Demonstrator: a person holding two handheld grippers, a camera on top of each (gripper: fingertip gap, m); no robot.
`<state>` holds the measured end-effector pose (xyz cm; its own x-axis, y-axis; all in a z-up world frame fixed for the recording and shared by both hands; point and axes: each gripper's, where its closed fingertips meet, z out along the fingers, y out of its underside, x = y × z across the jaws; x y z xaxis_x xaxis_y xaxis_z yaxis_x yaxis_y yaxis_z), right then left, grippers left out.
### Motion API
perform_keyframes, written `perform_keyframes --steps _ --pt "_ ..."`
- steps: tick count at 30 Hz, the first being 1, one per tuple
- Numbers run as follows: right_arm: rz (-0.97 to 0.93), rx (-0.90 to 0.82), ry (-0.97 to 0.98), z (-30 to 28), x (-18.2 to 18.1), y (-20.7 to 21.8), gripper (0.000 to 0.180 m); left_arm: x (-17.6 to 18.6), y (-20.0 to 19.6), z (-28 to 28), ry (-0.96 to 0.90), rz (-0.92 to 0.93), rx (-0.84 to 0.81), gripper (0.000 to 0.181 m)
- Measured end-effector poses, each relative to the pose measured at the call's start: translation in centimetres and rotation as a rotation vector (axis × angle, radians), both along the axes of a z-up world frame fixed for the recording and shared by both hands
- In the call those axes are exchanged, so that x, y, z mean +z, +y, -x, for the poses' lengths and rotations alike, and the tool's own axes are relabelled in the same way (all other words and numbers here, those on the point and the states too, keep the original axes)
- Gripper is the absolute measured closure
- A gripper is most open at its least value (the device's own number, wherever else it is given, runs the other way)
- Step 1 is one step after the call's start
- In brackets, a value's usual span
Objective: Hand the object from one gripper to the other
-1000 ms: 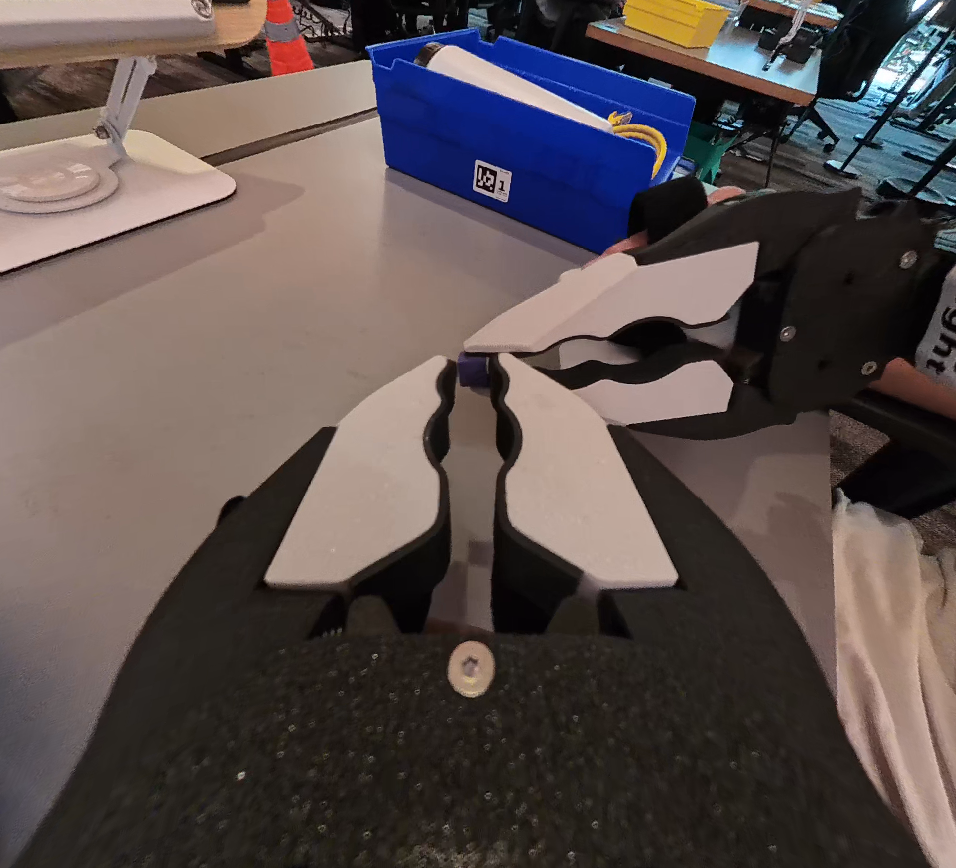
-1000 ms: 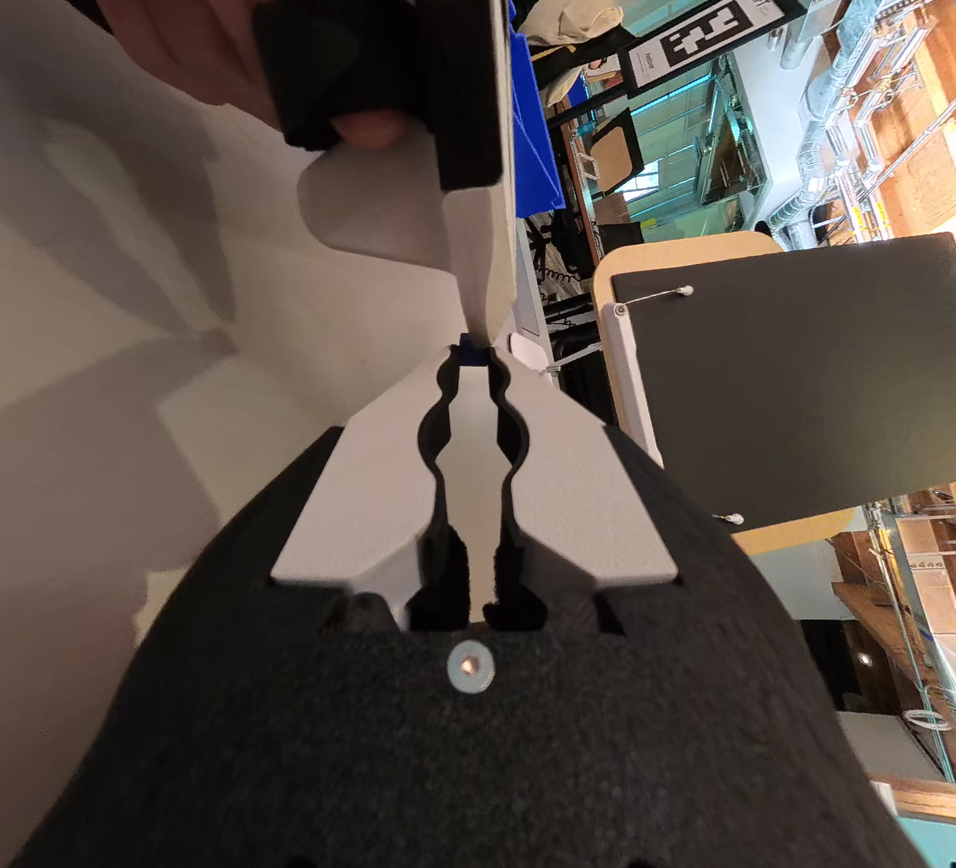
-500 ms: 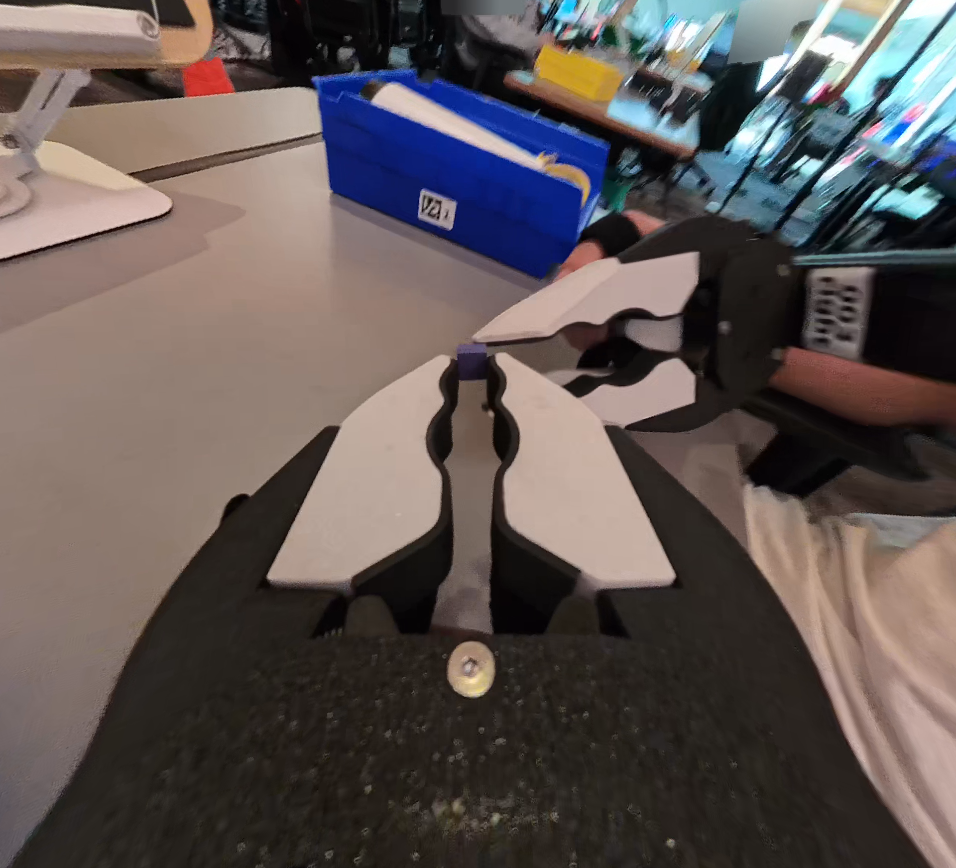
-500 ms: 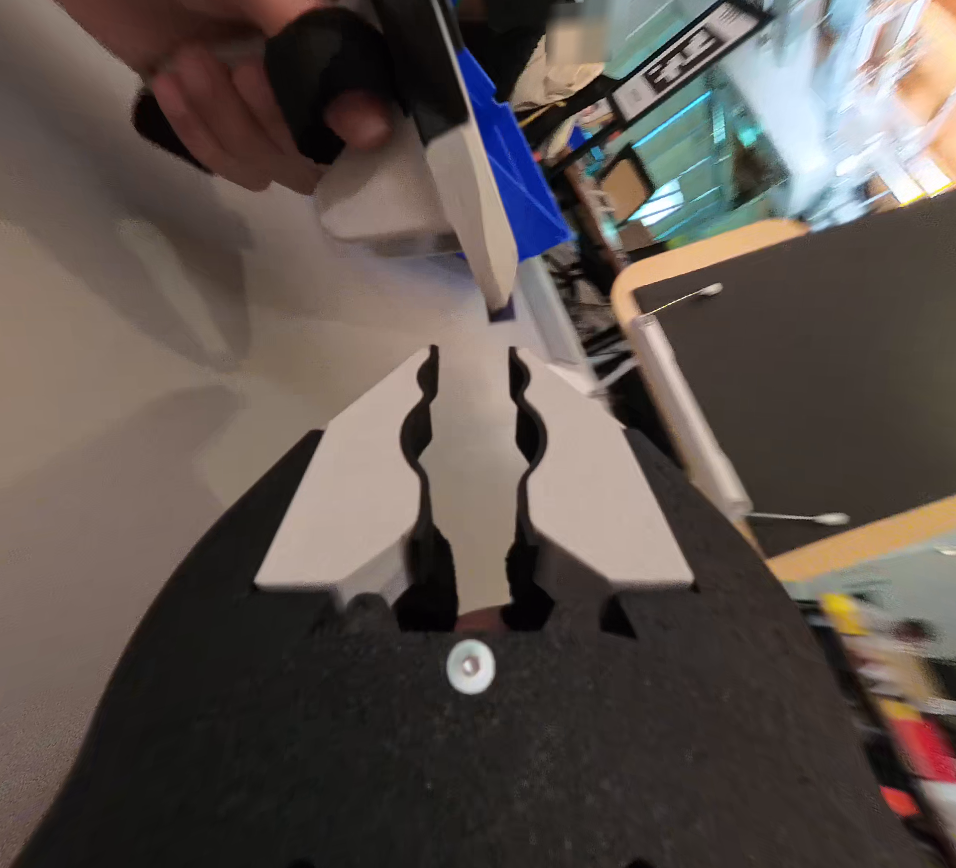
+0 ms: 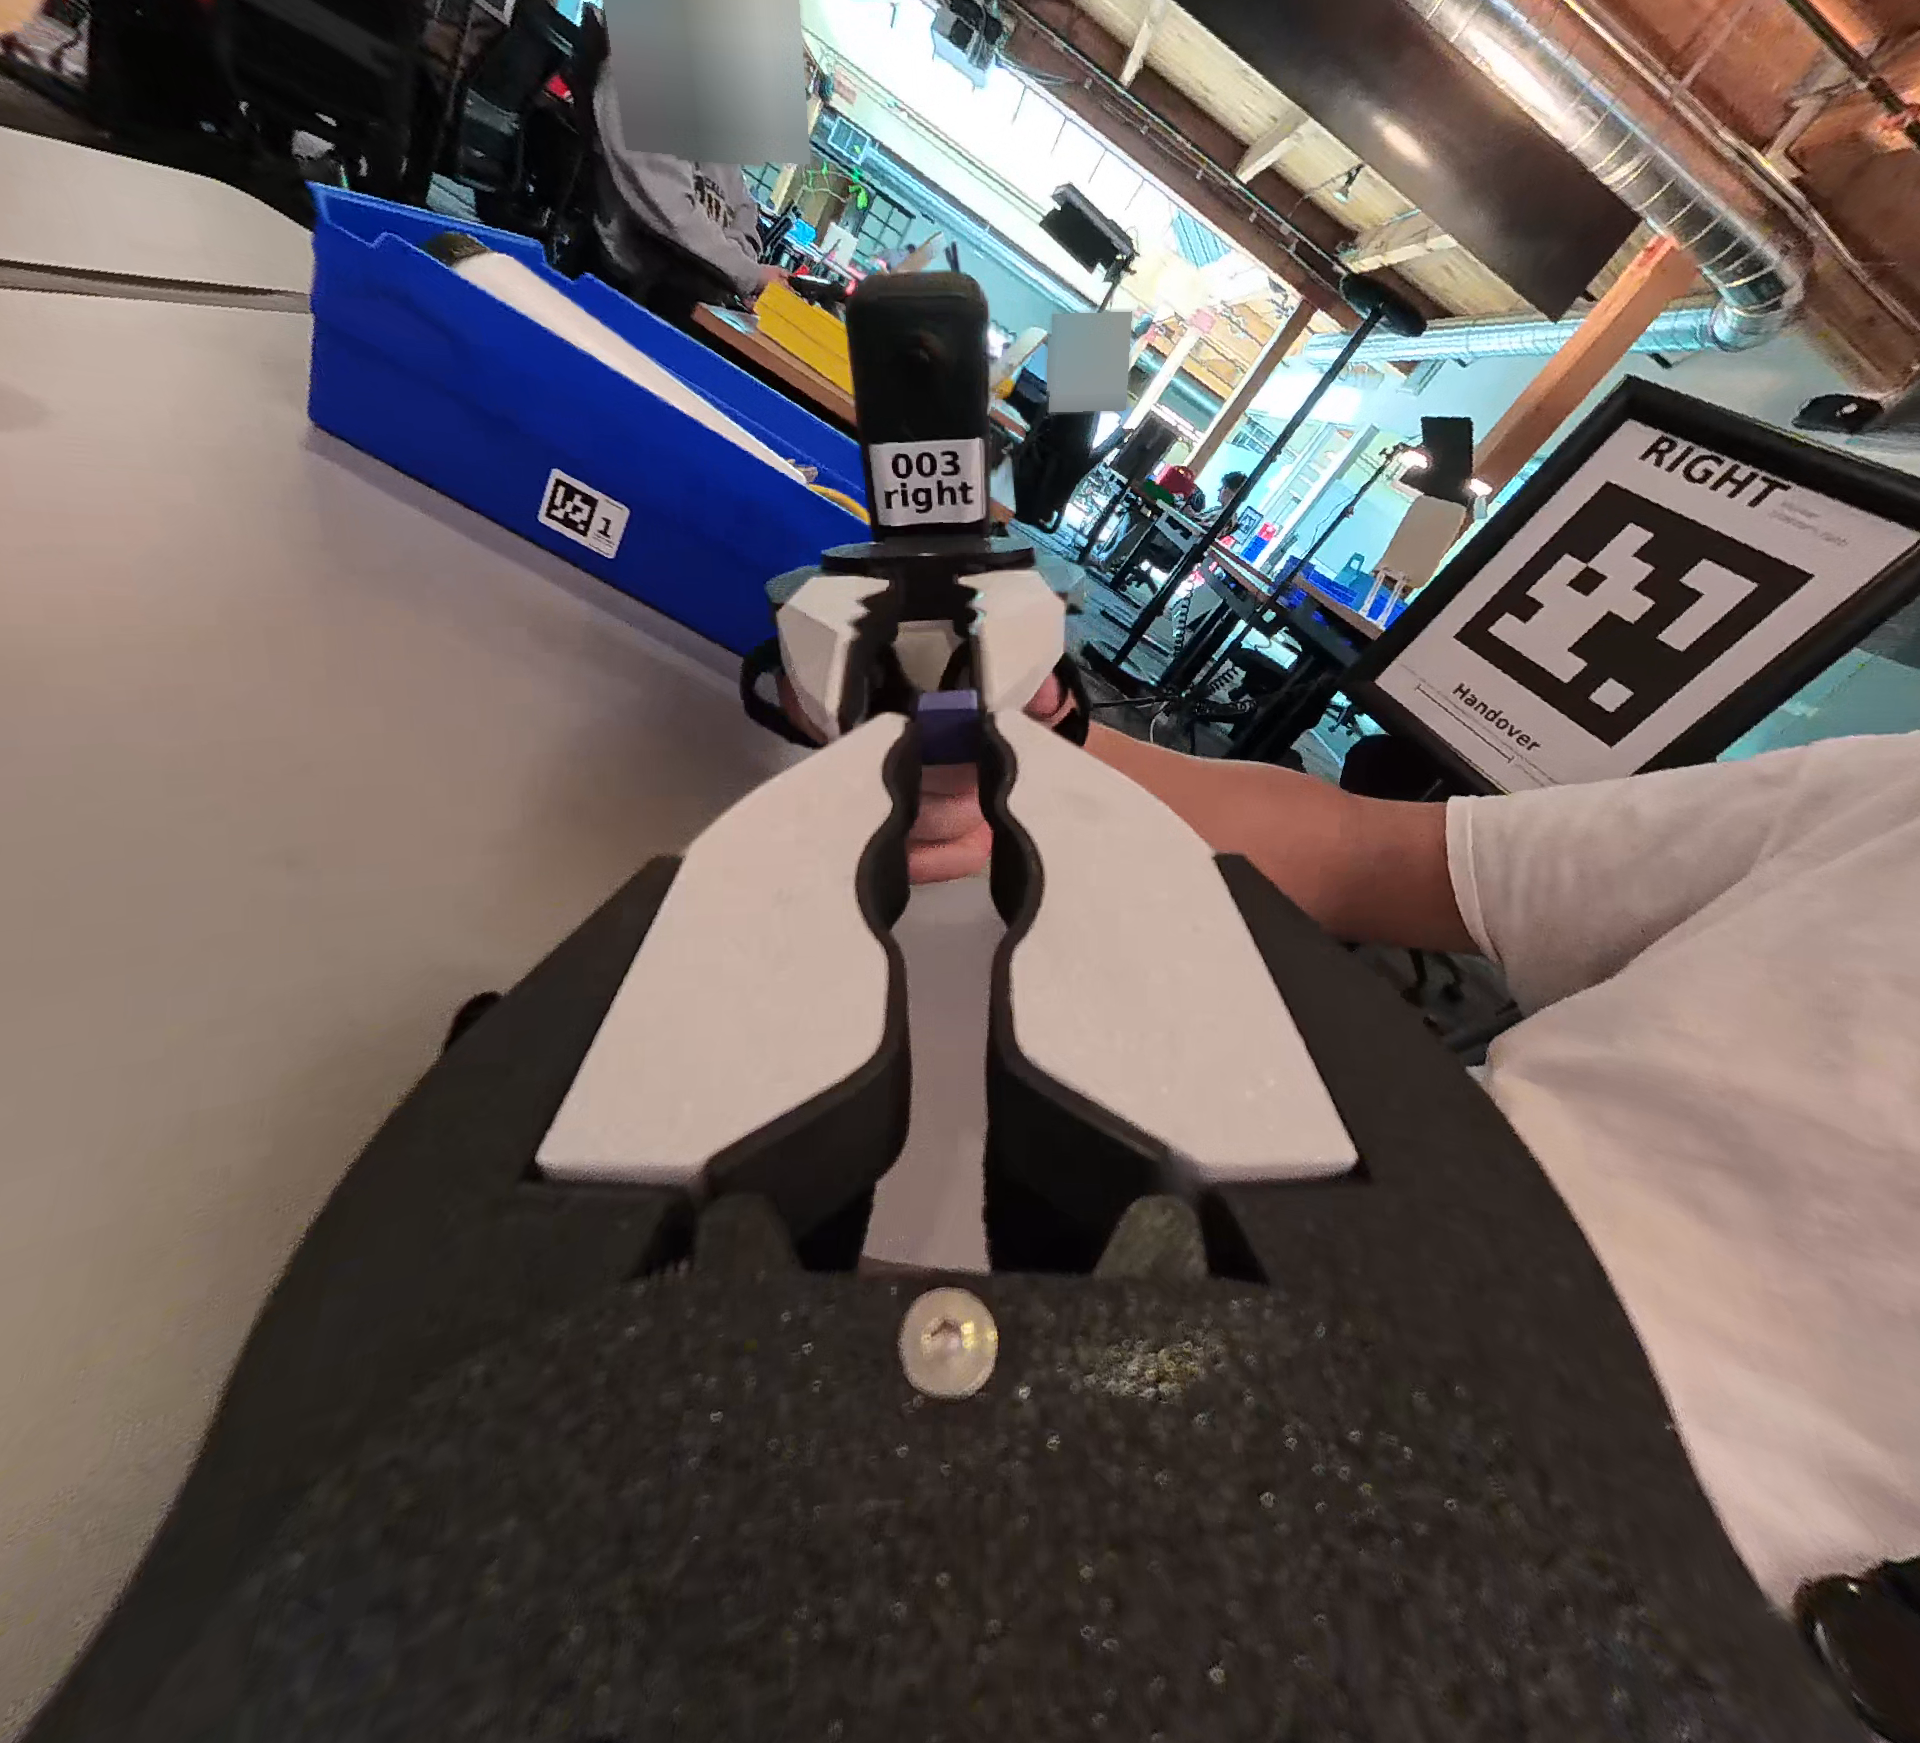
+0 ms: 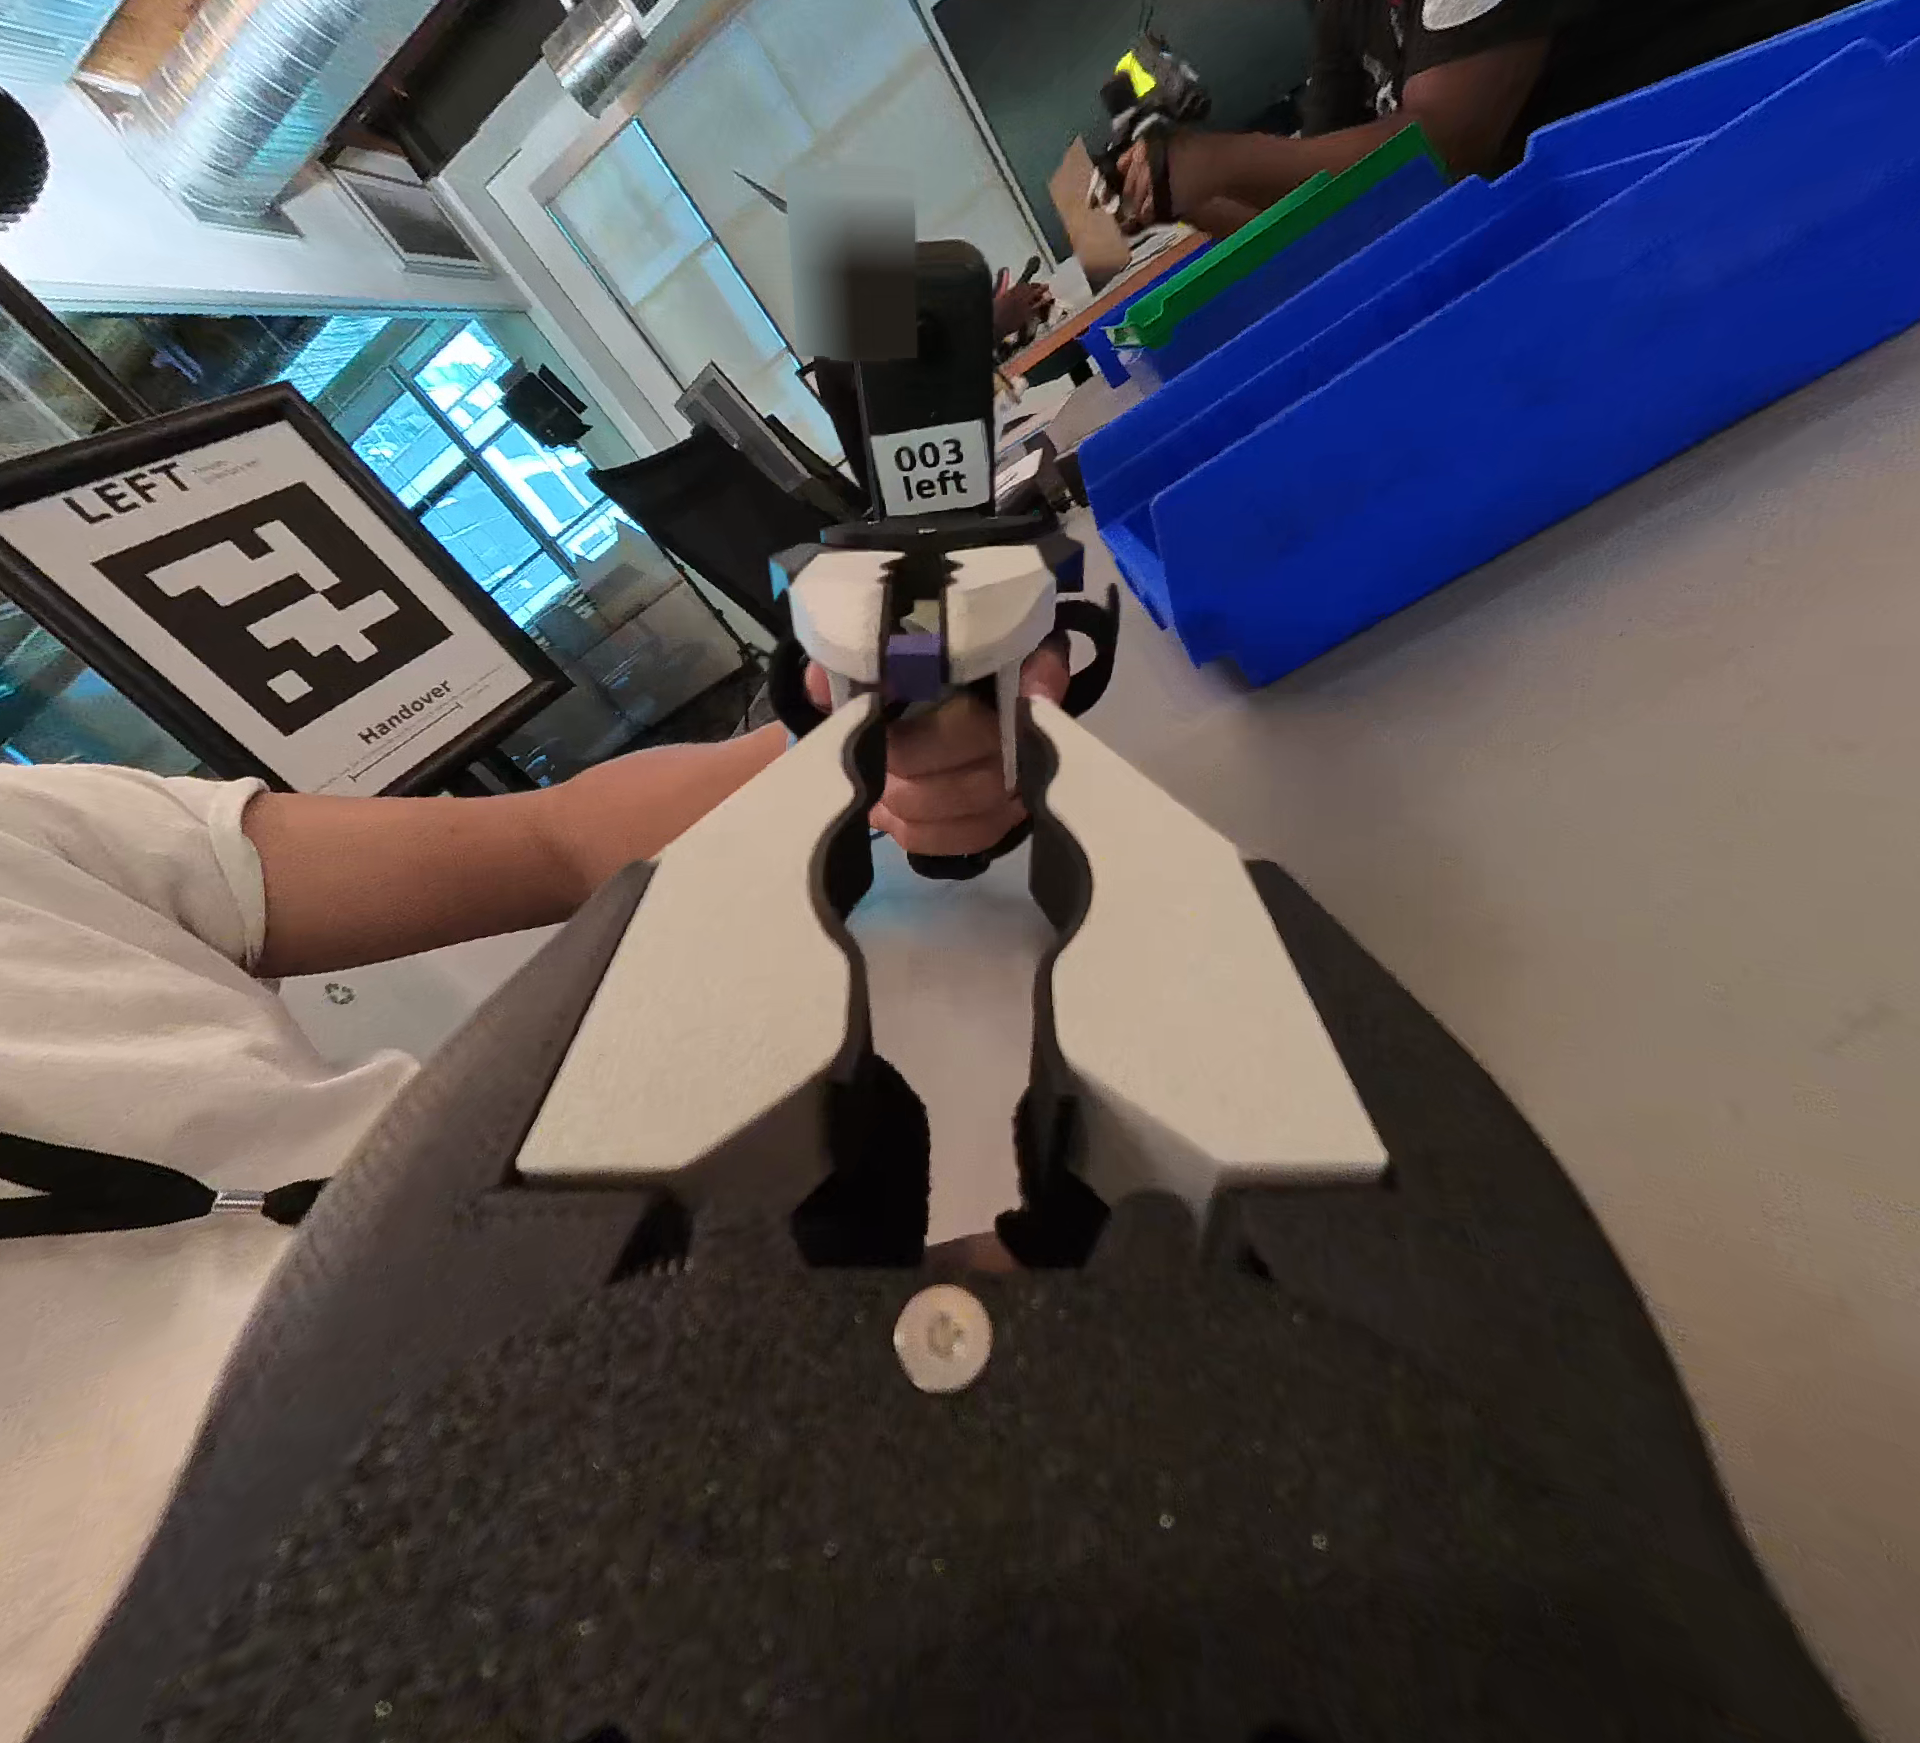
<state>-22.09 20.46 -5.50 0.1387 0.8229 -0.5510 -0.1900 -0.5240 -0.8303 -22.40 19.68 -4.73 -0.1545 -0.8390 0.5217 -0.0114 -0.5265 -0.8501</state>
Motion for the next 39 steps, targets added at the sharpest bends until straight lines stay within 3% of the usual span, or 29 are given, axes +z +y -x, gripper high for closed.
perform_keyframes --steps 13,19,22,28,34,39 --pt "-0.008 0.025 0.004 0.2 0.2 -0.6 0.17 -0.8 -0.4 -0.8 0.049 -0.029 0.012 0.171" --pt "-0.077 -0.034 -0.083 0.1 -0.3 0.0 0.17 -1.3 0.1 -0.9 0.08 -0.044 0.056 0.171" --pt "-0.243 -0.161 -0.264 -0.5 -1.2 0.9 0.17 -1.8 1.4 -0.7 0.11 -0.06 0.136 0.156" --pt "-0.717 -0.442 -0.727 -1.0 -2.3 2.3 0.17 -3.2 2.7 -0.8 0.207 -0.099 0.235 0.156" --pt "-1.177 -0.576 -1.094 -0.1 -2.5 2.1 0.17 -3.9 3.1 -0.5 0.237 -0.069 0.225 0.156" --pt "-1.286 -0.598 -1.192 0.5 -3.0 2.0 0.17 -3.9 2.8 -0.4 0.249 -0.105 0.211 0.16"
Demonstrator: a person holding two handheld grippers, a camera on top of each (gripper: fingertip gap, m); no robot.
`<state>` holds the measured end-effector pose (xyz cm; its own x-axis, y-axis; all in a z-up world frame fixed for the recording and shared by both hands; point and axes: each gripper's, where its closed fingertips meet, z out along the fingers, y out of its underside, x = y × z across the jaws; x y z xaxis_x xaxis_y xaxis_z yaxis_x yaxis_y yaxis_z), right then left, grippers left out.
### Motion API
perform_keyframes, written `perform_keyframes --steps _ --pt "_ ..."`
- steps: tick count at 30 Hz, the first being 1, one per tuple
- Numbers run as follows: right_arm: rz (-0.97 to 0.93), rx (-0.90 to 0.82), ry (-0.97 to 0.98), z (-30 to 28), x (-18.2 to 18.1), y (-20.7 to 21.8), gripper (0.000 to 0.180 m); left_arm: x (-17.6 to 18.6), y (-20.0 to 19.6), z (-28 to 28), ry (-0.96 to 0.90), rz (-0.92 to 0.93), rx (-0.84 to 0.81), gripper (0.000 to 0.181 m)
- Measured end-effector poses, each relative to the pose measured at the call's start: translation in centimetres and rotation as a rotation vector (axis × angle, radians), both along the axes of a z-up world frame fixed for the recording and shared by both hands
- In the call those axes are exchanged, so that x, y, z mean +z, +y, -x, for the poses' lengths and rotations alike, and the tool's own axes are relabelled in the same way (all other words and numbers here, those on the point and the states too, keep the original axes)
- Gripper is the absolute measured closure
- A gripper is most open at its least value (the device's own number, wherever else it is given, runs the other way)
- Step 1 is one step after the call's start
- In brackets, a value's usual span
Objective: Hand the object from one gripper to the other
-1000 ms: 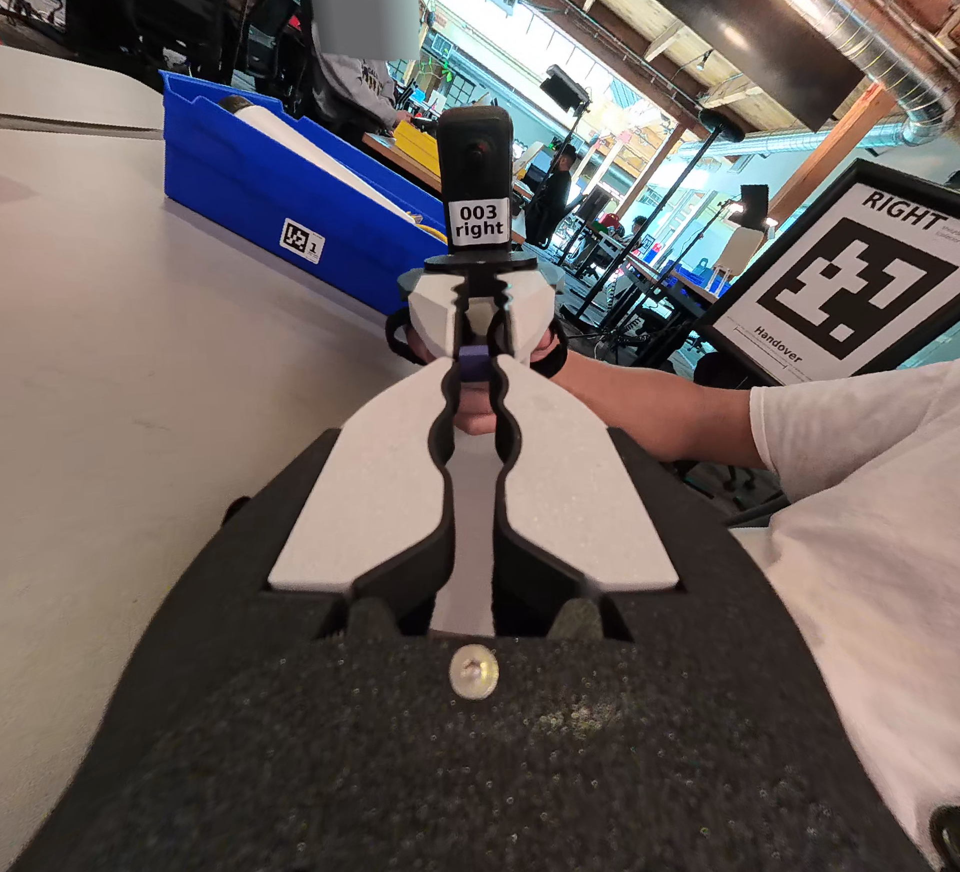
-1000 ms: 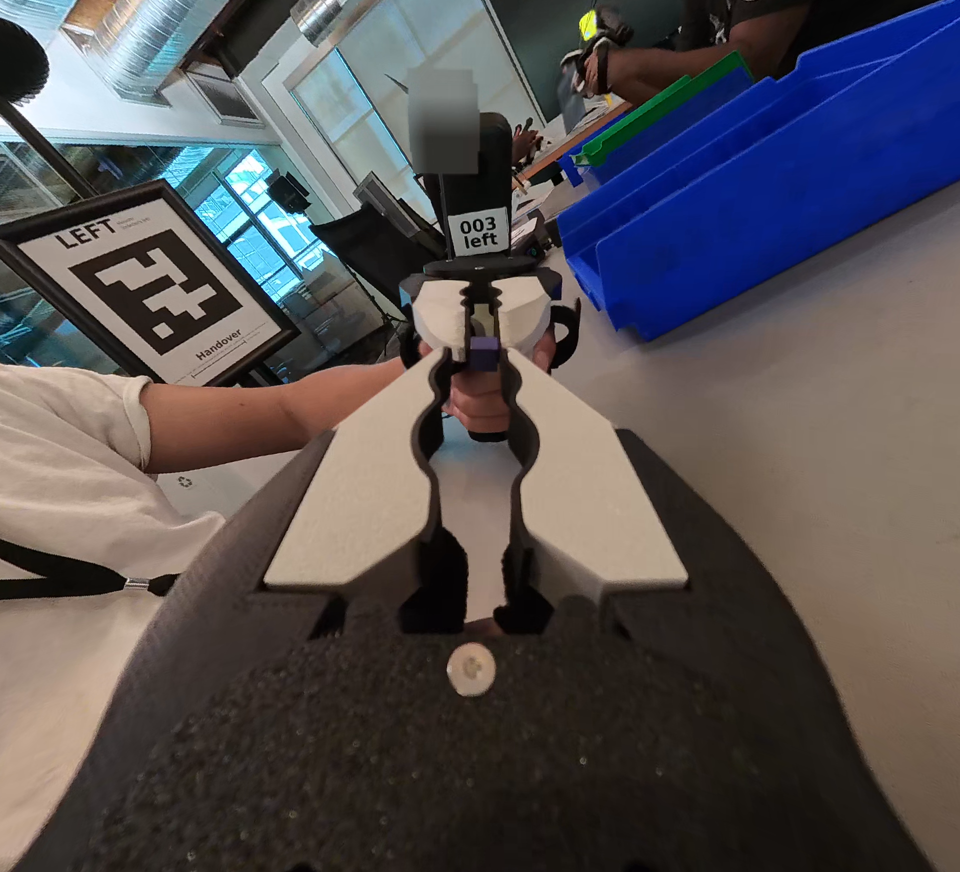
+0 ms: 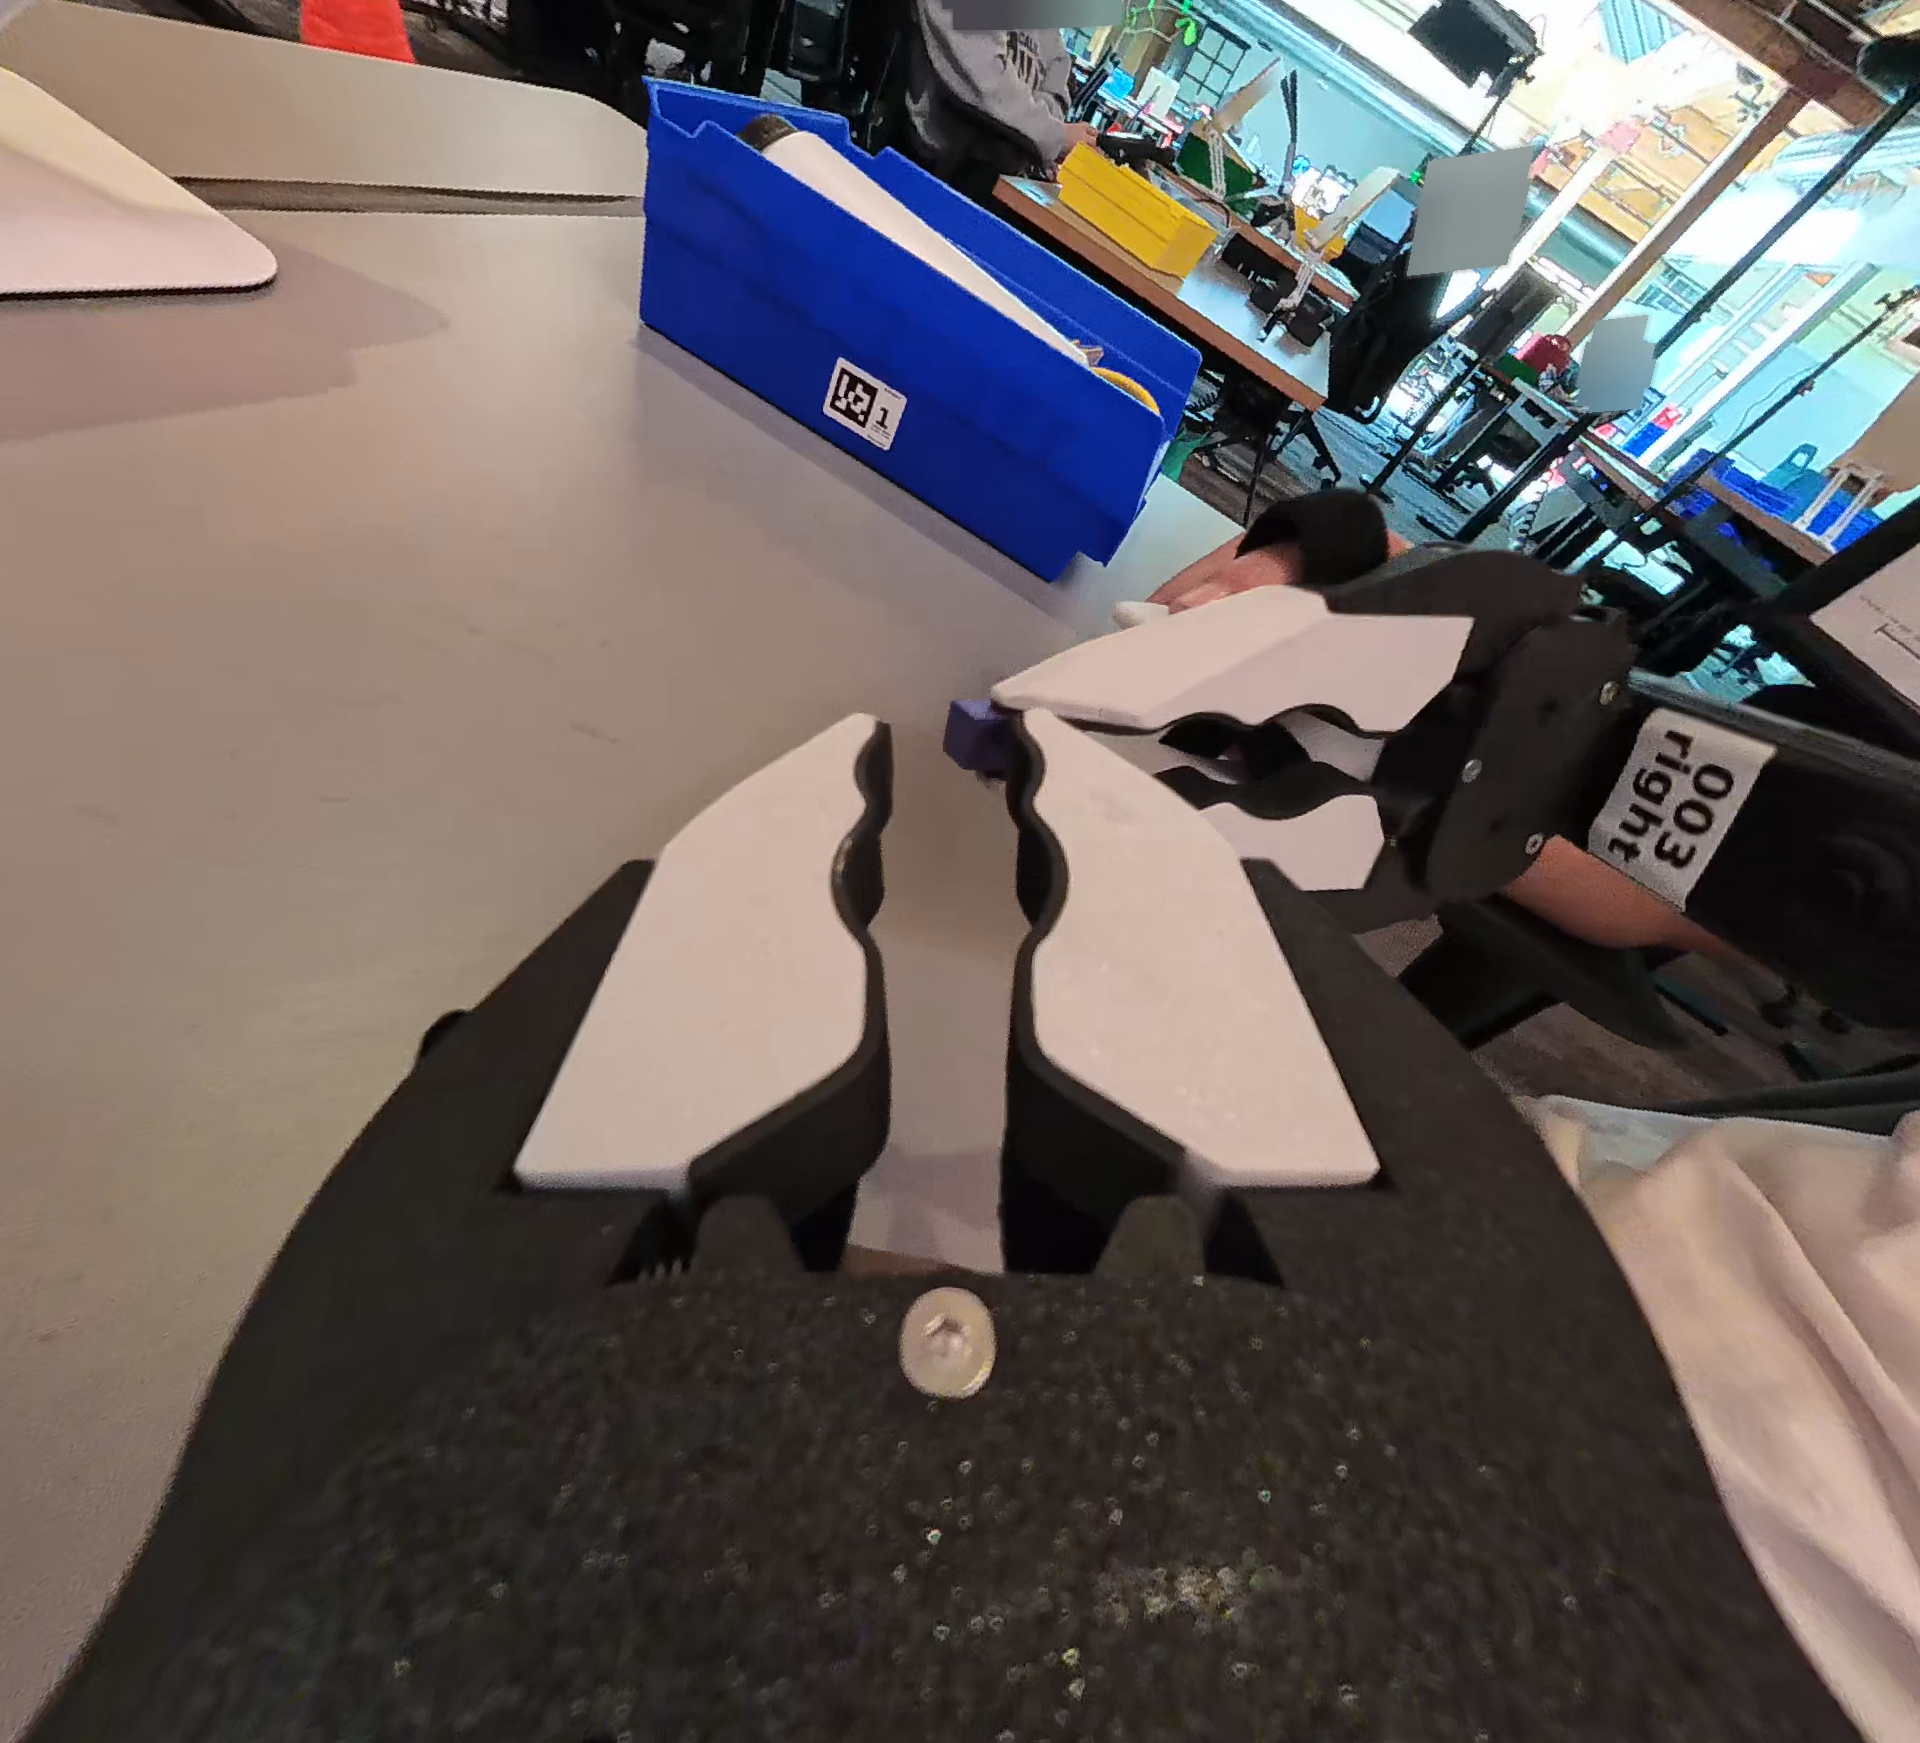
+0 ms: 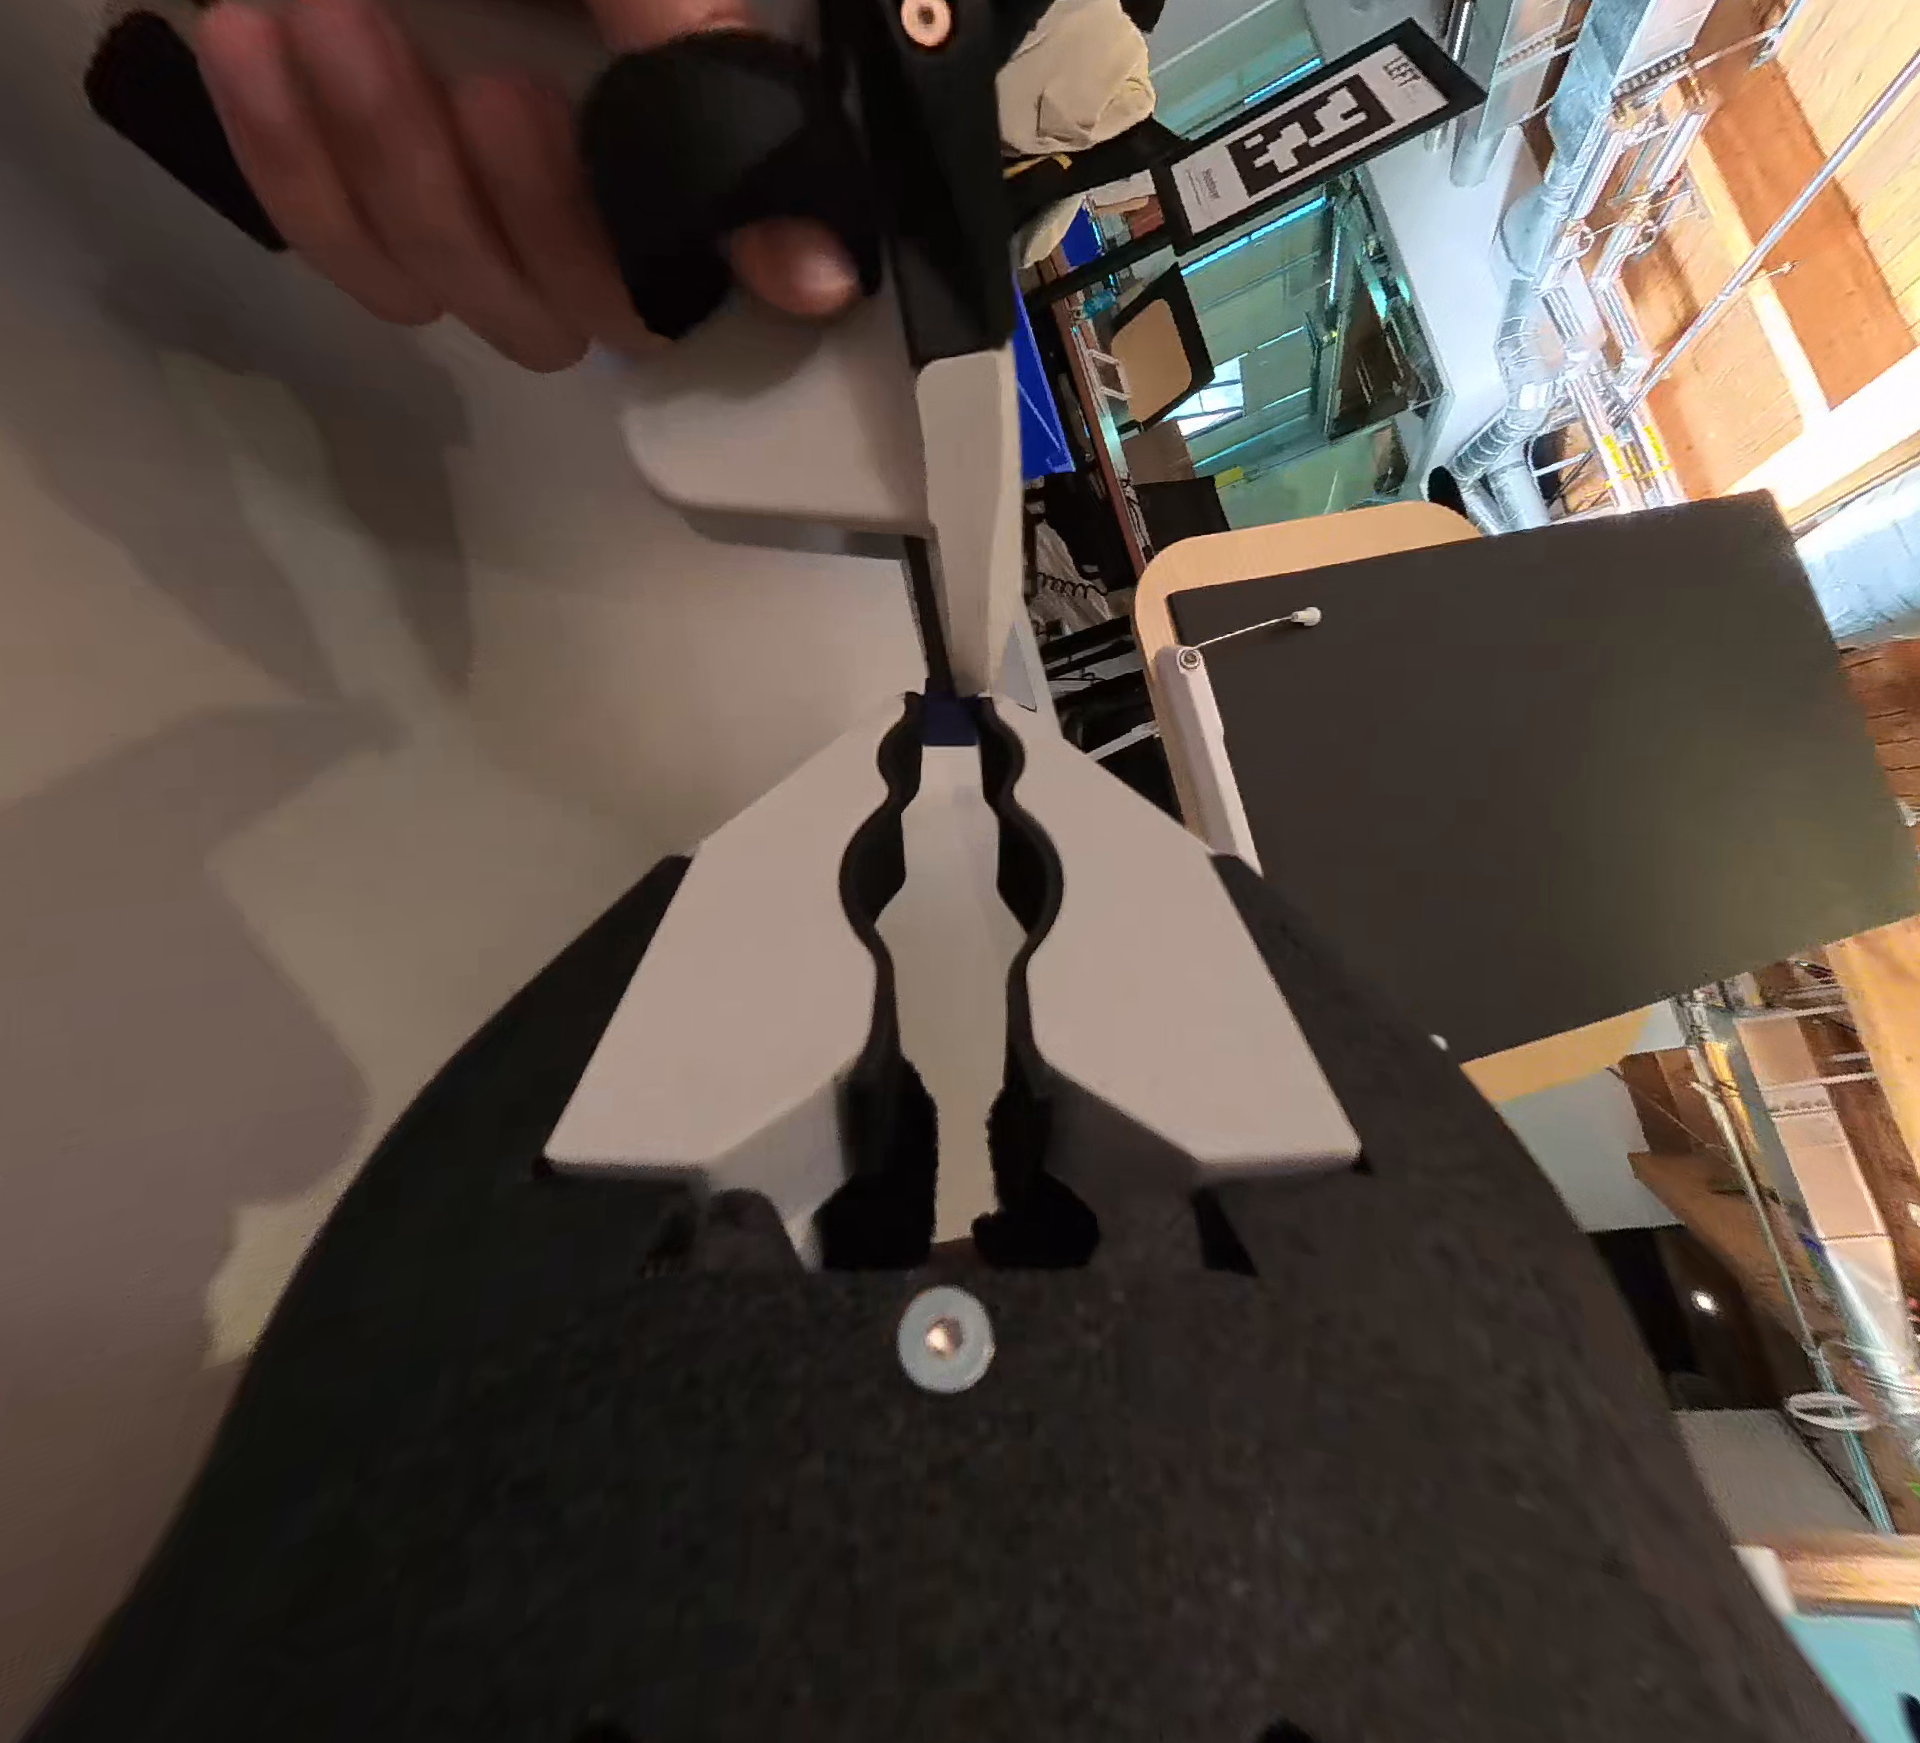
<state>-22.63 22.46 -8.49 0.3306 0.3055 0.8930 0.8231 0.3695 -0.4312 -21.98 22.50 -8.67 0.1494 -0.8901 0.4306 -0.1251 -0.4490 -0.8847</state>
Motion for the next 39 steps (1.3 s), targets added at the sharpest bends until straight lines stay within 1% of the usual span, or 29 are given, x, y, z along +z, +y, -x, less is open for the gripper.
perform_keyframes --steps 2,3,5,7,9,13,14,19,20,22,25,27,28,30,32,33,34,35,37,39 --pt "0.02 0.016 0.026 0.0 0.1 -0.1 0.17 0.1 -0.3 0.0 -0.006 -0.004 -0.02 0.168" --pt "0.024 0.022 0.035 0.0 0.2 -0.1 0.17 0.2 -0.4 0.0 -0.01 -0.003 -0.031 0.168" --pt "0.018 0.035 0.044 0.1 0.3 -0.3 0.17 0.4 -0.8 0.0 -0.026 0.002 -0.061 0.168" --pt "0.01 0.034 0.038 0.1 0.3 -0.3 0.17 0.3 -1.4 -0.2 -0.026 0.008 -0.097 0.162" --pt "0.01 0.041 0.038 0.1 0.2 -0.4 0.17 0.2 -1.5 -0.3 -0.024 0.006 -0.099 0.159" --pt "0.019 0.052 0.047 0.3 0.3 -0.6 0.17 0.1 -1.5 -0.3 -0.02 0.009 -0.101 0.161" --pt "0.019 0.057 0.05 0.4 0.3 -0.7 0.17 0.0 -1.4 -0.2 -0.011 0.002 -0.093 0.167" --pt "-0.022 0.046 0.065 0.4 0.3 -0.5 0.169 0.0 -1.3 -0.2 -0.001 -0.026 -0.089 0.167" --pt "-0.03 0.048 0.064 0.4 0.3 -0.5 0.169 0.0 -1.3 -0.1 0.001 -0.031 -0.091 0.167" --pt "0.014 0.066 0.082 0.4 -0.1 -0.6 0.16 0.2 -1.1 0.0 0.001 -0.051 -0.08 0.167" --pt "0.184 0.114 0.226 0.1 -0.3 -0.8 0.15 0.8 -0.3 0.7 -0.019 -0.094 -0.043 0.167" --pt "0.323 0.133 0.377 -0.6 -0.2 -0.5 0.144 0.7 0.2 1.2 -0.001 -0.151 -0.019 0.168" --pt "0.406 0.145 0.456 -1.0 -0.3 -0.2 0.144 0.5 0.4 1.4 0.014 -0.186 -0.013 0.168" --pt "0.652 0.164 0.623 -1.5 -1.2 0.3 0.144 0.1 0.8 1.6 0.055 -0.27 0.016 0.168" --pt "0.908 0.216 0.807 -1.6 -1.7 0.4 0.143 -0.6 1.5 1.7 0.147 -0.412 0.08 0.167" --pt "1.037 0.271 0.9 -1.3 -1.5 0.1 0.143 -1.0 1.9 1.7 0.214 -0.501 0.112 0.167" --pt "1.136 0.286 0.995 -1.3 -1.3 0.3 0.143 -1.3 2.1 1.7 0.287 -0.598 0.135 0.167" --pt "1.204 0.28 1.064 -1.4 -1.2 0.6 0.144 -1.5 2.1 1.6 0.352 -0.699 0.15 0.167" --pt "1.259 0.285 1.148 -1.3 -1.0 0.9 0.144 -1.6 2.1 1.5 0.468 -0.898 0.181 0.167" --pt "1.286 0.266 1.167 -1.0 -1.4 0.9 0.145 -1.6 1.8 1.3 0.549 -1.064 0.192 0.167"
